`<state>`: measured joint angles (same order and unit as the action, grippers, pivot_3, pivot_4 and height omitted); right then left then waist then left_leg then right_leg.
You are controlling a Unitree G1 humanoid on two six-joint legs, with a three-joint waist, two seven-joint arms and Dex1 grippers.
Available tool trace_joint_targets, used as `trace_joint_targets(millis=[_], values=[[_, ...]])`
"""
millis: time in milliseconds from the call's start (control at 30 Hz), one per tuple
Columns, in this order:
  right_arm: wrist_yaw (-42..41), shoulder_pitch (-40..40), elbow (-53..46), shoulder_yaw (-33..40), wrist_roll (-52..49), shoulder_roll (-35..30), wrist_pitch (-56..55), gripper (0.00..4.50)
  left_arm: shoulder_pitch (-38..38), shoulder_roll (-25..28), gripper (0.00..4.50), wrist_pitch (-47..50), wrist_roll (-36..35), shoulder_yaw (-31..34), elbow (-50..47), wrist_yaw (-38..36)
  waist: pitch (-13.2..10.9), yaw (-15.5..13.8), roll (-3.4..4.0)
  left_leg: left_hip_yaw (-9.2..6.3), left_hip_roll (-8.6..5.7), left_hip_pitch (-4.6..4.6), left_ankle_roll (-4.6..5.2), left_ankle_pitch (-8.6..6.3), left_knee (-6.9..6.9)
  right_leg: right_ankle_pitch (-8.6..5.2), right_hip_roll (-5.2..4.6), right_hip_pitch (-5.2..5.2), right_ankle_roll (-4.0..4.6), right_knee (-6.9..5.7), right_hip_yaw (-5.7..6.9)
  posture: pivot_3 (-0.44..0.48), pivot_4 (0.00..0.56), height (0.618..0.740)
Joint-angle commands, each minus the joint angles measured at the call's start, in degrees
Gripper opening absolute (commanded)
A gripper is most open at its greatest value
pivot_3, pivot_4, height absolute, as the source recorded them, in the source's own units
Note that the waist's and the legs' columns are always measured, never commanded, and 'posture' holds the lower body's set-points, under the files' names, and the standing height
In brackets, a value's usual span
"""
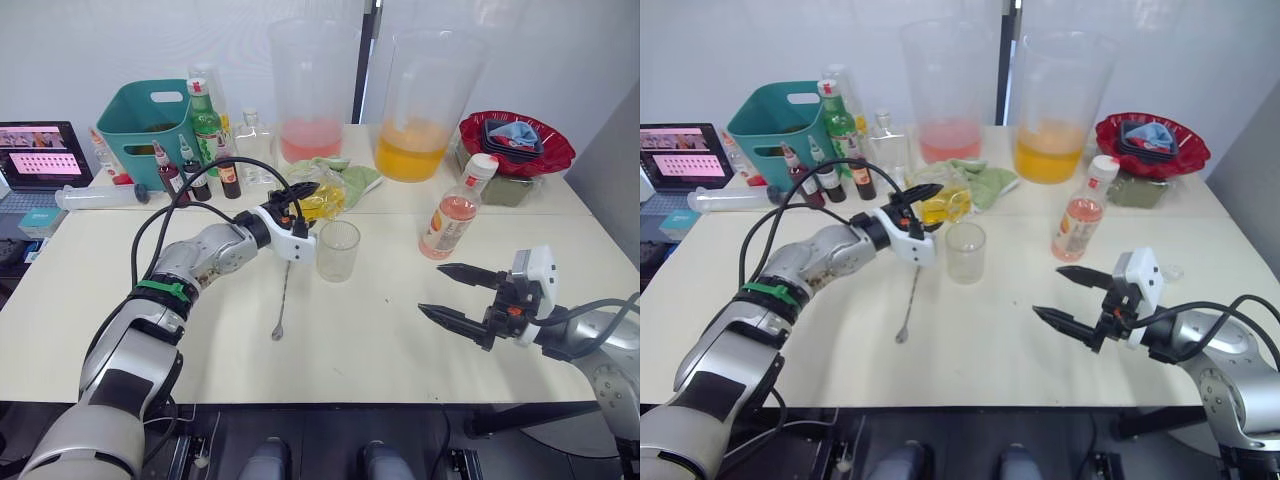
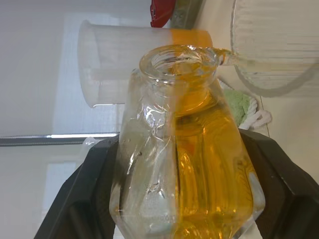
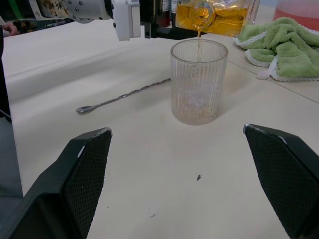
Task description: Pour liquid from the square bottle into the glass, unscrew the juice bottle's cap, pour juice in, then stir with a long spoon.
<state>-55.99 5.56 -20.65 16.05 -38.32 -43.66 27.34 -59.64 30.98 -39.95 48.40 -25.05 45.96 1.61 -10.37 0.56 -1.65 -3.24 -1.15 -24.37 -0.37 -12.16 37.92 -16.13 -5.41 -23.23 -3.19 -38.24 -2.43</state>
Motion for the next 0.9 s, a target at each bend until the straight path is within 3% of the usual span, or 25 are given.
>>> trace_joint_targets(millis=[33,533,900], values=[[0.29,0.52,-0.87,0.61,-0.19,0.12,-1.19,4.47,-3.75,0.70,2.77,-0.48,-1.02,1.58,-2.05,3.57,0.00,-0.01,0.00,0.00,0.00,0.00,0.00,0.00,0.00,0.00,0.00,0.00,0.00,-0.01,0.00,0.000,0.150,0.740],[0.21,1.21,-0.46,0.04,0.05,0.06,-1.08,4.47,-3.51,0.65,2.77,0.01,-0.96,0.87,-2.58,4.07,0.00,0.05,0.00,0.00,0.00,0.00,0.00,0.00,0.01,0.00,0.00,-0.01,0.00,-0.31,0.00,0.000,0.150,0.740],[-0.69,2.18,0.12,-0.31,0.06,-0.46,-0.86,4.47,-1.26,-1.67,2.77,2.53,-13.22,4.93,-3.31,-5.61,0.00,0.12,0.00,-0.01,-0.01,0.01,0.00,0.00,0.04,0.00,-0.01,-0.02,0.00,-0.33,0.00,0.000,0.150,0.740]])
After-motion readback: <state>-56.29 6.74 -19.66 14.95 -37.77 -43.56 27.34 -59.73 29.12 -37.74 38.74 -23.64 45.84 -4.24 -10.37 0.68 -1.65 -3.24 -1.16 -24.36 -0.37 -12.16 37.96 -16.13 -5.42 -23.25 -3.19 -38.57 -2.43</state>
